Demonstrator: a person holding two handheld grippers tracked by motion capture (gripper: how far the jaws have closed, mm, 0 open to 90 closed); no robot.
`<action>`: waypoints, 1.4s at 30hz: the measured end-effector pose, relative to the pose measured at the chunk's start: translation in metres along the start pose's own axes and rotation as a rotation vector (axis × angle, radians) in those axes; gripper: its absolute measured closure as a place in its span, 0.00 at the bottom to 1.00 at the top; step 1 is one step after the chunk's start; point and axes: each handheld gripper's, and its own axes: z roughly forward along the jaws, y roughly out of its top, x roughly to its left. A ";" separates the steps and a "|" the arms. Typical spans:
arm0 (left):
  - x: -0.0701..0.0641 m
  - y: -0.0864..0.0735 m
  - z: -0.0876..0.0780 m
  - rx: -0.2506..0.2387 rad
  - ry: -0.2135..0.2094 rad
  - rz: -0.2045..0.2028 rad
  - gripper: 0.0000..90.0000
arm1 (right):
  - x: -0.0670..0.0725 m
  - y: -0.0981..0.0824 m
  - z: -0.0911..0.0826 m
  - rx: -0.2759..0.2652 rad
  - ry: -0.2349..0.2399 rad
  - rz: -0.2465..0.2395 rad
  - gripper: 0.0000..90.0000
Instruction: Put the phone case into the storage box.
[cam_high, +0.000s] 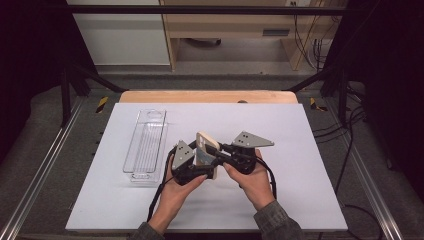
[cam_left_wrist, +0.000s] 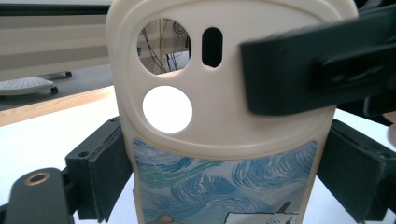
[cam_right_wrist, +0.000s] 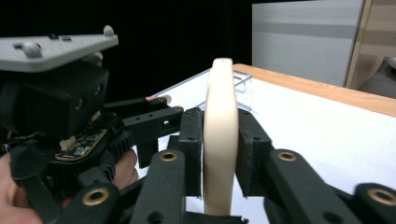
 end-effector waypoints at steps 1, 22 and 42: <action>0.001 0.000 0.000 -0.002 0.001 -0.003 0.12 | 0.000 0.001 -0.001 -0.006 -0.001 0.006 0.79; 0.004 -0.002 0.001 0.005 0.017 0.006 0.12 | -0.005 0.010 -0.028 -0.077 -0.156 -0.032 0.24; 0.007 0.001 -0.003 -0.001 0.031 0.008 0.12 | -0.020 0.001 -0.050 -0.039 -0.274 -0.100 0.05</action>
